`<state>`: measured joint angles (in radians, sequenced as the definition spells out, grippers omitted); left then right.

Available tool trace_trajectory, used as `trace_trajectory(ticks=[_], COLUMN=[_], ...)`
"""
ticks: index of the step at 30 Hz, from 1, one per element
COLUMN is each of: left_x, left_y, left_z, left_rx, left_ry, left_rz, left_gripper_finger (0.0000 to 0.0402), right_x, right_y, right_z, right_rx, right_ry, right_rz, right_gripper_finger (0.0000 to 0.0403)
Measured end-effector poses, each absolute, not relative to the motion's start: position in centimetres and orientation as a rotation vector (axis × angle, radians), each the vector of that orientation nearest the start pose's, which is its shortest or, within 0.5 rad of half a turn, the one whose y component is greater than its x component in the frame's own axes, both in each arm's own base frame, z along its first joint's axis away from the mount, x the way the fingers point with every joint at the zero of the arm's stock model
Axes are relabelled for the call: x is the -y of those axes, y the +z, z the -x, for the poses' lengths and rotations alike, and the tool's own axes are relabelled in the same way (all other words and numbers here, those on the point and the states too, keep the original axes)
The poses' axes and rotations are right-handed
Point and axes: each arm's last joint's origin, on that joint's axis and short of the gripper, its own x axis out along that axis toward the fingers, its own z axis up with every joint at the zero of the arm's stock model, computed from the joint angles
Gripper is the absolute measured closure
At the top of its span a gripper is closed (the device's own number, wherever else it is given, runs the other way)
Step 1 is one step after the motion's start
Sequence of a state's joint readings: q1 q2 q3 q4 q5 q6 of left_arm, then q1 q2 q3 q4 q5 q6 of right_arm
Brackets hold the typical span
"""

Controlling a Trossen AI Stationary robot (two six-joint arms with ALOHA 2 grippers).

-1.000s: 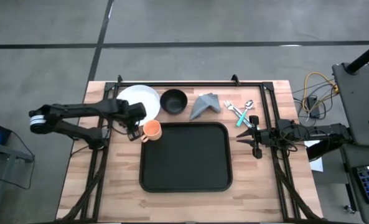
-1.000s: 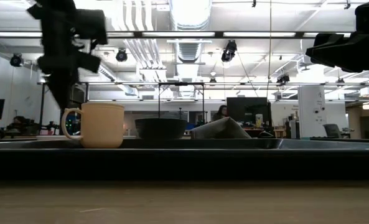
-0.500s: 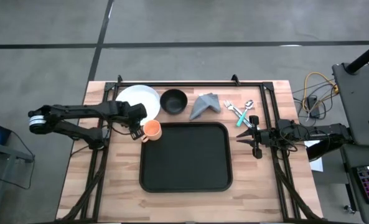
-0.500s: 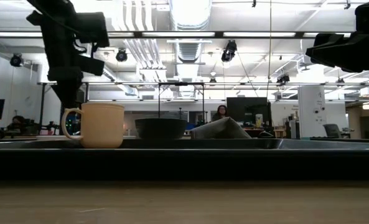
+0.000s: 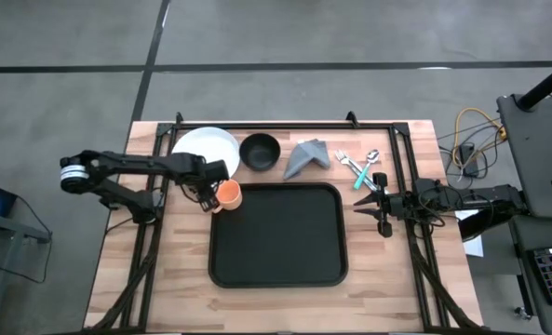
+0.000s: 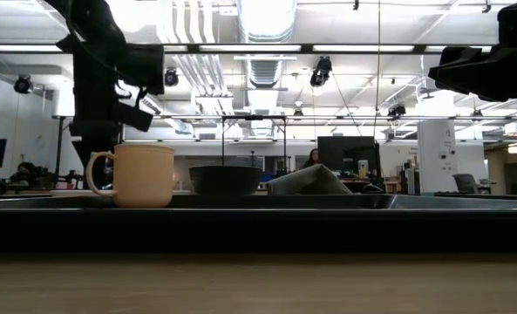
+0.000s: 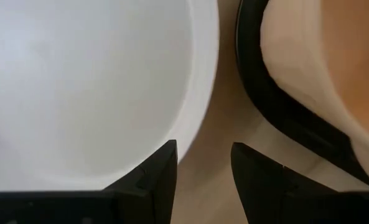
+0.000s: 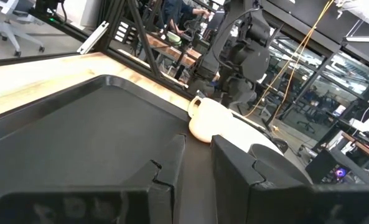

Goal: Set up tray
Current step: Put the white plate on the left side of the black tray

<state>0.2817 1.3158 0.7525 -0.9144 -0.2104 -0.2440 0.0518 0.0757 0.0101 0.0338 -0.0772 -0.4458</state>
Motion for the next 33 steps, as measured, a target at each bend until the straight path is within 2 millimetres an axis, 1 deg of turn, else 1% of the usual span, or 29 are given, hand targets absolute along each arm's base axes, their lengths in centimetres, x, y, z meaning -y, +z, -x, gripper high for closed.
trace_trajectory(ticks=[7, 14, 19, 27, 33], left_x=[-6.4, -6.5, -6.4, -7.0, -7.4], left_y=[17.9, 17.8, 17.4, 16.6, 15.6], left_z=[-19.9, -20.1, -19.8, -19.0, -18.3], left_rx=[-1.413, -1.400, -1.408, -1.423, -1.425], left_ry=[0.558, 0.562, 0.582, 0.649, 0.675], left_rz=[0.234, 0.228, 0.230, 0.267, 0.290], left_gripper_finger=[0.0269, 0.0269, 0.0269, 0.0269, 0.0269], right_x=[-0.8, -0.8, -0.8, -0.8, -0.8], right_y=[16.4, 16.4, 16.4, 16.4, 16.4], right_z=[-10.1, -10.1, -10.1, -10.1, -10.1], right_rx=[-0.003, -0.003, -0.003, -0.003, -0.003], right_ry=[0.134, 0.134, 0.134, 0.134, 0.134], right_rz=[0.445, 0.445, 0.445, 0.445, 0.445], right_gripper_finger=[0.0335, 0.0335, 0.0335, 0.0335, 0.0335])
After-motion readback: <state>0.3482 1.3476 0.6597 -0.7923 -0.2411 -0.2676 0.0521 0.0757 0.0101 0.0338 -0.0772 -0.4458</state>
